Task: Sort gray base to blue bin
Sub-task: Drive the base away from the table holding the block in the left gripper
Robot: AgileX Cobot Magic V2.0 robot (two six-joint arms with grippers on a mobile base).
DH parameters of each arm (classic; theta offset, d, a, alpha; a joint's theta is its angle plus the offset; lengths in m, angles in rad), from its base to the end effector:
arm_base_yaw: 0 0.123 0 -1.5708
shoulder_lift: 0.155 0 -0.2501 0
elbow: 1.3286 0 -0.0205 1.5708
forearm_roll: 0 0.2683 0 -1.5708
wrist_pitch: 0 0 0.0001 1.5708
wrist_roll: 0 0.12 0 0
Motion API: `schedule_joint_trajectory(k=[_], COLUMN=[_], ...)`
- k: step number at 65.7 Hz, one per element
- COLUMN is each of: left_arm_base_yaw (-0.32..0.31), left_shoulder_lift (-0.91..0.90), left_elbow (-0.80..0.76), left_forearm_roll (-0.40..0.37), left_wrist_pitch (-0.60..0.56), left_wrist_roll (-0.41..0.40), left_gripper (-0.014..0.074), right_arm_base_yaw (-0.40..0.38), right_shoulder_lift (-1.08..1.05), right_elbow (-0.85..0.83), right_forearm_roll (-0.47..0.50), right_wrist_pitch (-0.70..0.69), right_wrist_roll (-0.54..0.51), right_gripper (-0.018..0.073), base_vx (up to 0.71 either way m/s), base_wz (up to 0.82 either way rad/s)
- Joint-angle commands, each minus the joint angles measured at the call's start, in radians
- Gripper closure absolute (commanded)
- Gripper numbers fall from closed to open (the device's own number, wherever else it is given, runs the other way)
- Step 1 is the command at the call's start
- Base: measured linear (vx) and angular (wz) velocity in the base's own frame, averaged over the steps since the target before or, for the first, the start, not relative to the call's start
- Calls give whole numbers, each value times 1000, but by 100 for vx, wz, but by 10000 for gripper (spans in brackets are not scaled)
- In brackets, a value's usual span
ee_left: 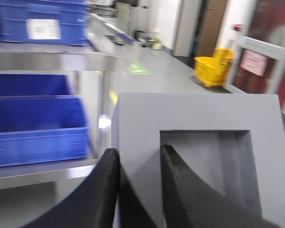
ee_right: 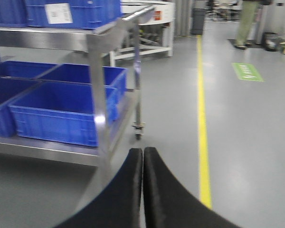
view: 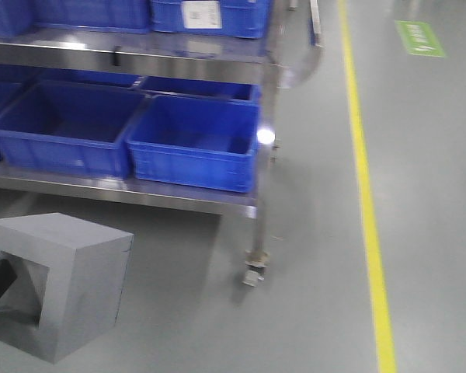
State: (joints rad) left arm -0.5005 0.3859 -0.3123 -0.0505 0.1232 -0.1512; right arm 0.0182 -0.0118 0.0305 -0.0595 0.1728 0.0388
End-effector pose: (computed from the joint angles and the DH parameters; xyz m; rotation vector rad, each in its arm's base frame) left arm 0.1513 -0.0836 0.2627 0.2593 1.6885 -0.5312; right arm 0.1381 0.0013 0.1850 -0.0241 1.6746 -0.0098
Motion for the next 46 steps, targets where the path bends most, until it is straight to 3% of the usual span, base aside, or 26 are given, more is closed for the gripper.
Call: schedule_joint_trajectory(k=[1,46], left_arm_base_yaw=[-2,-2], left_shoulder_lift=[6,6], left_elbow=[-35,-35], left_forearm_roll=[-6,-6], left_wrist_pitch=[-112,-112], left_wrist_roll=[-6,-6], left_gripper=[602,602], right_arm_base_yaw=[-5,-5], right_shoulder_lift=[-11,-11], right_elbow=[14,14], right_forearm_roll=[-6,-6], right_wrist_pitch=[-74,-74], right_wrist_roll=[-5,-5], right_gripper=[568,568], base_vx=[32,27], base_wz=[58,81])
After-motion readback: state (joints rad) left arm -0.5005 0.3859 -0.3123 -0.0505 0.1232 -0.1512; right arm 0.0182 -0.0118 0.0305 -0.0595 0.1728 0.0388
